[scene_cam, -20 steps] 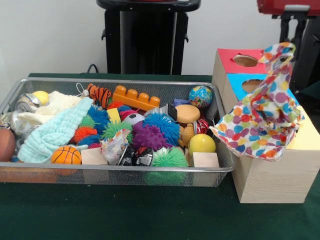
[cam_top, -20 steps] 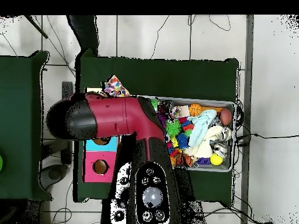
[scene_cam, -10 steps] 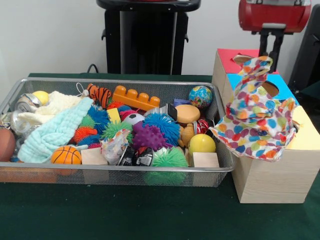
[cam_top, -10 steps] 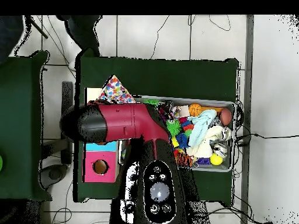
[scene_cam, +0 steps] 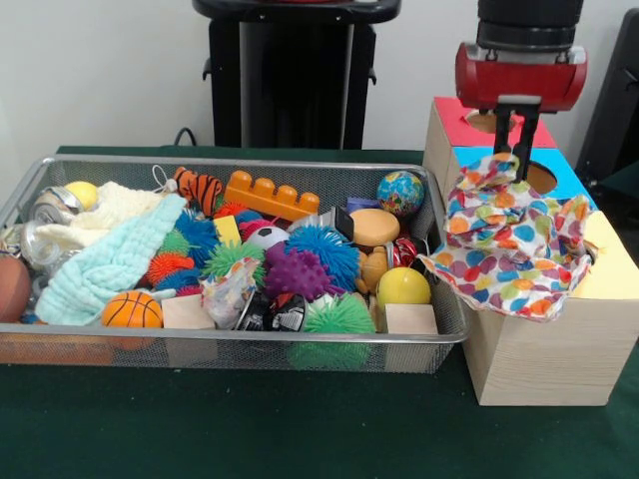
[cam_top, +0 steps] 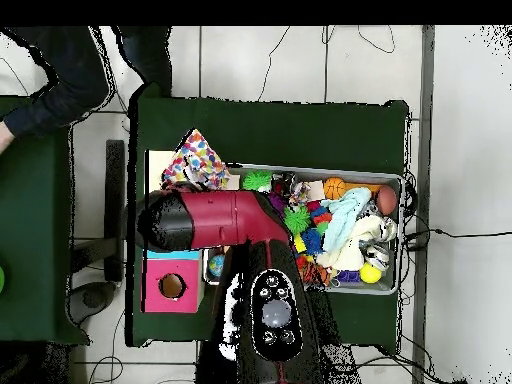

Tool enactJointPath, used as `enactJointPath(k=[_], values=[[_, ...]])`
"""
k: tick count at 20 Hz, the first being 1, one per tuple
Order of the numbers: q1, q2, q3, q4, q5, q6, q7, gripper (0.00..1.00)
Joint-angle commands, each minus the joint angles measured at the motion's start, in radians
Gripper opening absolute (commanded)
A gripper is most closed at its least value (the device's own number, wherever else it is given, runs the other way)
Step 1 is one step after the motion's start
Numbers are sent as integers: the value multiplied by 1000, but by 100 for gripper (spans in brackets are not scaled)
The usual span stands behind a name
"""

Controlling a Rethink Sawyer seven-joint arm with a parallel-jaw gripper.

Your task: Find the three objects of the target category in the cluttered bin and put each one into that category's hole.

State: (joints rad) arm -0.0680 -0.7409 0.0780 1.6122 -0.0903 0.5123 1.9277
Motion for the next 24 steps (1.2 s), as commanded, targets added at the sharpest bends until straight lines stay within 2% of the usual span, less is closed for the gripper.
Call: enactJointPath(k=[1,8,12,15,19,24], values=[[-3,64,62,99,8,-53,108,0],[24,79,61,69,30,-73,138,0],[46,62,45,62,41,-59,158,0],[47,51,44,46,45,-36,147,0],[51,37,59,-10,57,60,107,0],[79,43,49,-49,82,85,137,0]])
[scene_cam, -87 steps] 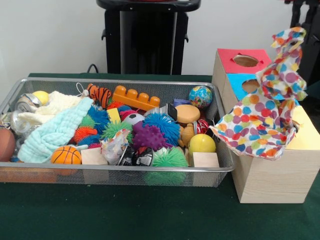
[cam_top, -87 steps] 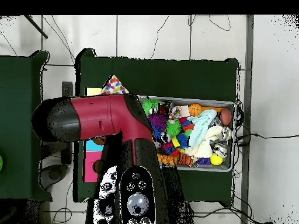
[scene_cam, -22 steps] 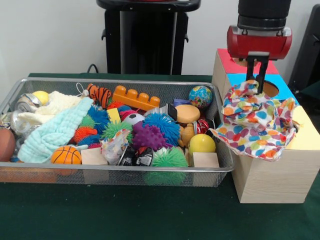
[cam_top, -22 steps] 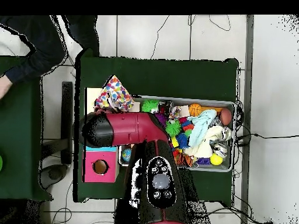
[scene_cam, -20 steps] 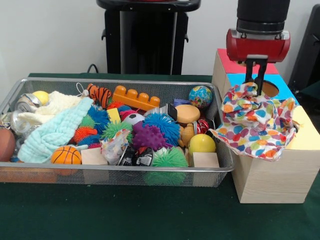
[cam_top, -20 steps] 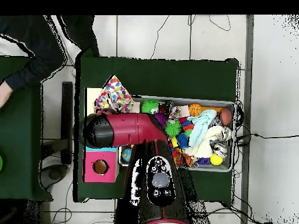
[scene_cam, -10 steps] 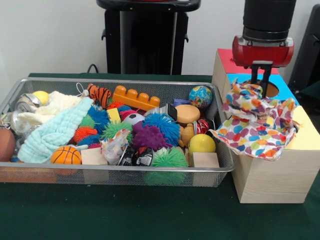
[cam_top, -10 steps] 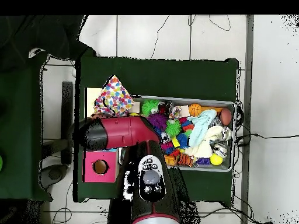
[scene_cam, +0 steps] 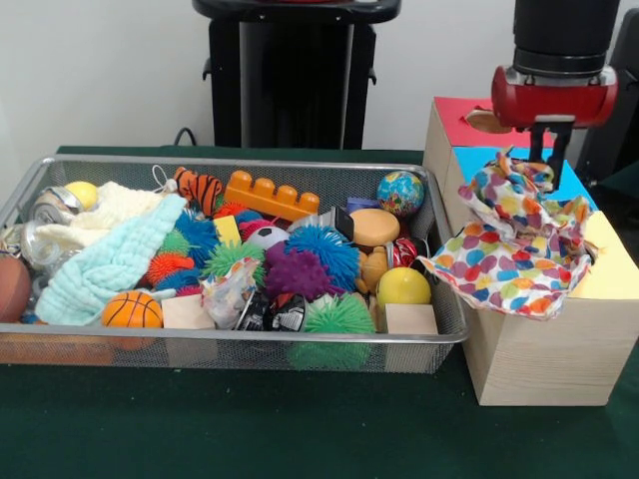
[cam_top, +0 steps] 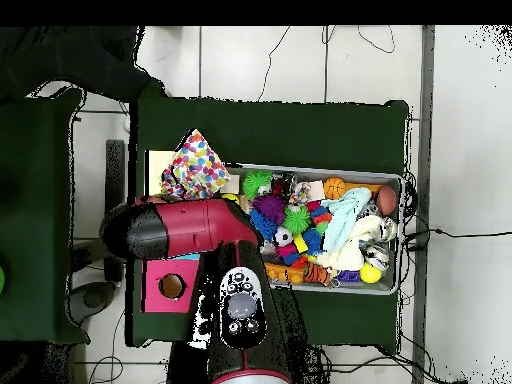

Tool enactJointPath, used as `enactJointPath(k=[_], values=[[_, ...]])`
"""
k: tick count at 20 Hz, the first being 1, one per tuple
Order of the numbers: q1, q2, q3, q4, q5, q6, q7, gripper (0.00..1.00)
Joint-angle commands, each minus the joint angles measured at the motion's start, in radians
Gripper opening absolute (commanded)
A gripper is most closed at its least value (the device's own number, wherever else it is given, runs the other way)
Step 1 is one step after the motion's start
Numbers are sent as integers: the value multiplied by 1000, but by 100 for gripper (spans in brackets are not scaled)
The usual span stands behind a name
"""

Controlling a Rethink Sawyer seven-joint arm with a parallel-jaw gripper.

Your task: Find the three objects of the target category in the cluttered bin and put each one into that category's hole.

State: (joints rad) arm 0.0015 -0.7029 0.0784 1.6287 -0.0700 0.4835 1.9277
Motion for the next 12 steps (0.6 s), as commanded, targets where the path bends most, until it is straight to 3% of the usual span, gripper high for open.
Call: enactJointPath(k=[1,6,12], values=[[12,8,49,-72,65,115,135,0],[8,10,50,-95,76,161,102,0],[5,60,49,-72,83,107,104,0]])
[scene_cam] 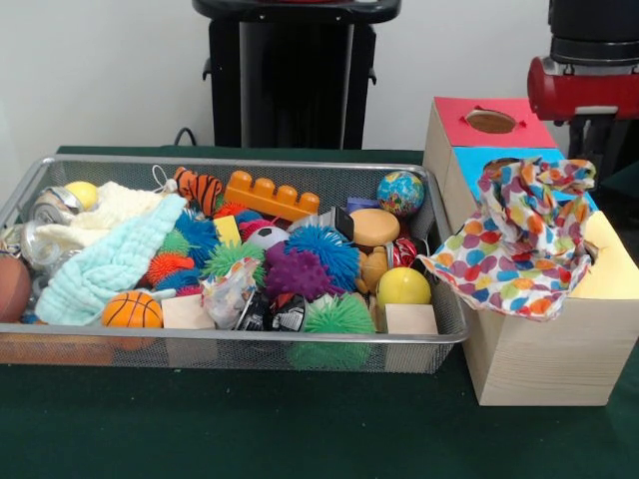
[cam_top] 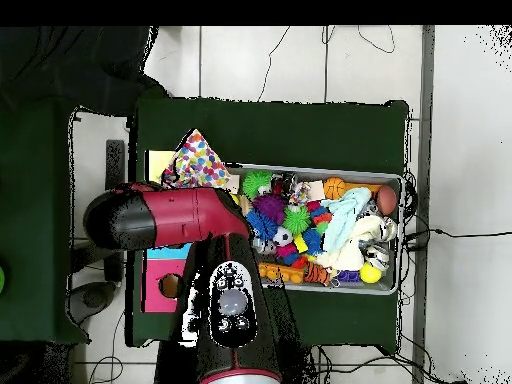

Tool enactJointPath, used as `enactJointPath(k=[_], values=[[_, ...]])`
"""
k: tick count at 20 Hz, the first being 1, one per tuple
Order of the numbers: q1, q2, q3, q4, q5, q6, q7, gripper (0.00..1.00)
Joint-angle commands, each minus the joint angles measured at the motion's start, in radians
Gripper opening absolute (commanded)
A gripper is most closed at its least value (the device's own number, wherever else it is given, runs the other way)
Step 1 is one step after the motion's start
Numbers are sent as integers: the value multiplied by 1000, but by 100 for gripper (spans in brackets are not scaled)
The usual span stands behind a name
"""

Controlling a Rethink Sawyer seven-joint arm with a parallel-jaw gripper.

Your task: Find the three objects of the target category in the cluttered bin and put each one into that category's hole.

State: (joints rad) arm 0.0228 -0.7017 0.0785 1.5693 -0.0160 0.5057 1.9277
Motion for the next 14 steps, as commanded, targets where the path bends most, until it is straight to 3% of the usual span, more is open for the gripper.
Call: enactJointPath(k=[1,9,14], values=[[-20,60,46,-11,25,88,94,0],[-82,72,83,25,9,59,23,0],[-98,105,113,32,11,16,28,0]])
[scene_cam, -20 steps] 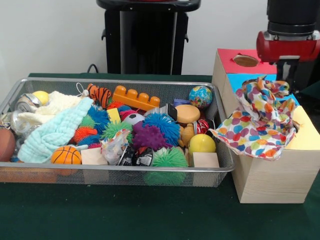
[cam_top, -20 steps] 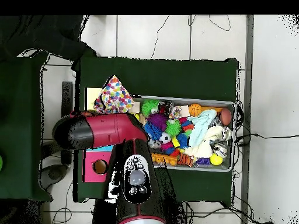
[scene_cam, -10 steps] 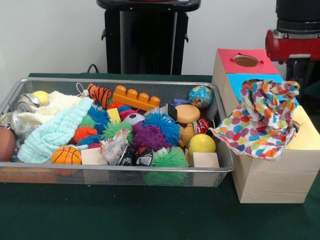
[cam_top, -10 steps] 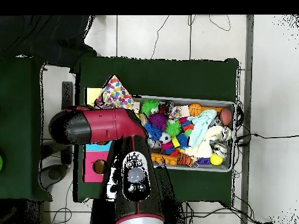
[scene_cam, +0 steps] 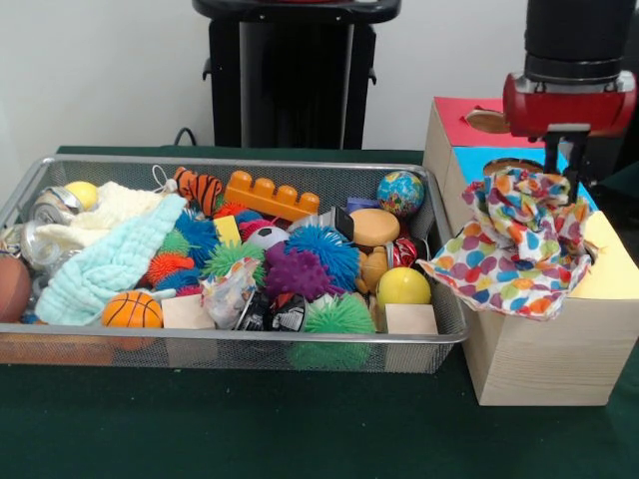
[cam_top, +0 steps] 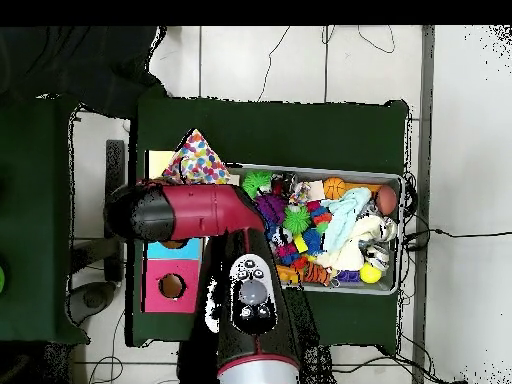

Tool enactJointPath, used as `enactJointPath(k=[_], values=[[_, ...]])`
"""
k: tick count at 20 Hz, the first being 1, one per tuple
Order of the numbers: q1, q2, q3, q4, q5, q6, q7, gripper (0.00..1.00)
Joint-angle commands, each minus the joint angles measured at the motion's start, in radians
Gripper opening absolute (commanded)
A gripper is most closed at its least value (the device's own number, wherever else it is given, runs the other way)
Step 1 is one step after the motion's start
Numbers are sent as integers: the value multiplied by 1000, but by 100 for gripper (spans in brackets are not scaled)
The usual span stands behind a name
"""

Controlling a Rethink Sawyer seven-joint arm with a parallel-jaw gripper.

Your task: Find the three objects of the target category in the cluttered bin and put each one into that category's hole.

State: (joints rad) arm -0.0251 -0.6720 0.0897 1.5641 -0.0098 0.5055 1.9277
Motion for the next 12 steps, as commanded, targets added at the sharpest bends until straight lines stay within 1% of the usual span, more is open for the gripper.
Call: enactJointPath(k=[1,12], values=[[-50,80,105,37,4,10,32,0],[-25,119,106,41,12,-44,92,0]])
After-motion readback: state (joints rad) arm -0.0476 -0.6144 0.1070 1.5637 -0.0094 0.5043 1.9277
